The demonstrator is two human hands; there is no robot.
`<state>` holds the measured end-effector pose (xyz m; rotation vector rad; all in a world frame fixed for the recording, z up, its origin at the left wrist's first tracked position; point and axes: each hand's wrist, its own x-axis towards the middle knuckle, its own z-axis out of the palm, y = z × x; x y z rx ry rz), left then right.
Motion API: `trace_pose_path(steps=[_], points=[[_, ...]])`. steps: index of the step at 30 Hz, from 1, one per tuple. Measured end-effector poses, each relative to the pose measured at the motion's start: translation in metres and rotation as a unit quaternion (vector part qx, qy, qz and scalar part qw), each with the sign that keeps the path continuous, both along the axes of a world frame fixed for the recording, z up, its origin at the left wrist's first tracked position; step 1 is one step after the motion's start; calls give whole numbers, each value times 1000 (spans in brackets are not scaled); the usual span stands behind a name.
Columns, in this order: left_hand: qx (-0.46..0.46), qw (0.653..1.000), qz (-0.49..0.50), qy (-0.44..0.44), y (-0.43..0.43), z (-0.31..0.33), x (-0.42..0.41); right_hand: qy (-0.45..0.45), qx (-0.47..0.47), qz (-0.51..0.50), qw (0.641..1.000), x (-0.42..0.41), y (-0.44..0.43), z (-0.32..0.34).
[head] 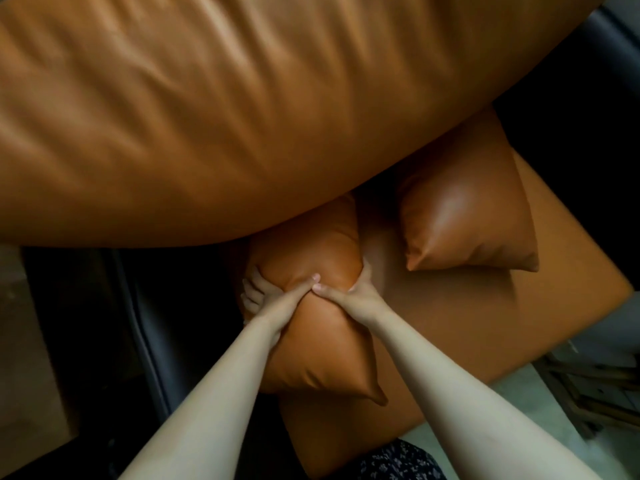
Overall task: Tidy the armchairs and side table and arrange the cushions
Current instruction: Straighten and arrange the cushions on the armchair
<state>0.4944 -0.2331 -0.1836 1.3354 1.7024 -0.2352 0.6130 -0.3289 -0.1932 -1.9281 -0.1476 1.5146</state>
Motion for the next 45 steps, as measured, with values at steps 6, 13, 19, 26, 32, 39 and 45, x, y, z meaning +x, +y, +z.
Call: trace_pose_path(steps=[6, 13, 19, 26, 32, 39, 45], points=[[3, 1000, 7, -7, 2, 2, -1, 23, 29, -44, 998, 0, -3, -7], [-4, 1000, 14, 6, 7, 18, 0, -9, 59, -106, 993, -6, -1, 9], [6, 999, 24, -22, 8, 36, -10, -67, 50, -129, 988, -18, -1, 24], [-3, 998, 28, -50, -32, 47, -36, -121, 23, -122, 985, -45, -36, 37], [-28, 995, 41, -84, -55, 56, -60, -155, 0, -96, 983, -68, -60, 50], [-78, 984, 78, -142, -104, 54, -103, -234, -55, -21, 970, -105, -101, 68], [-114, 980, 64, -150, -136, 50, -129, -273, -82, 18, 958, -132, -130, 70]])
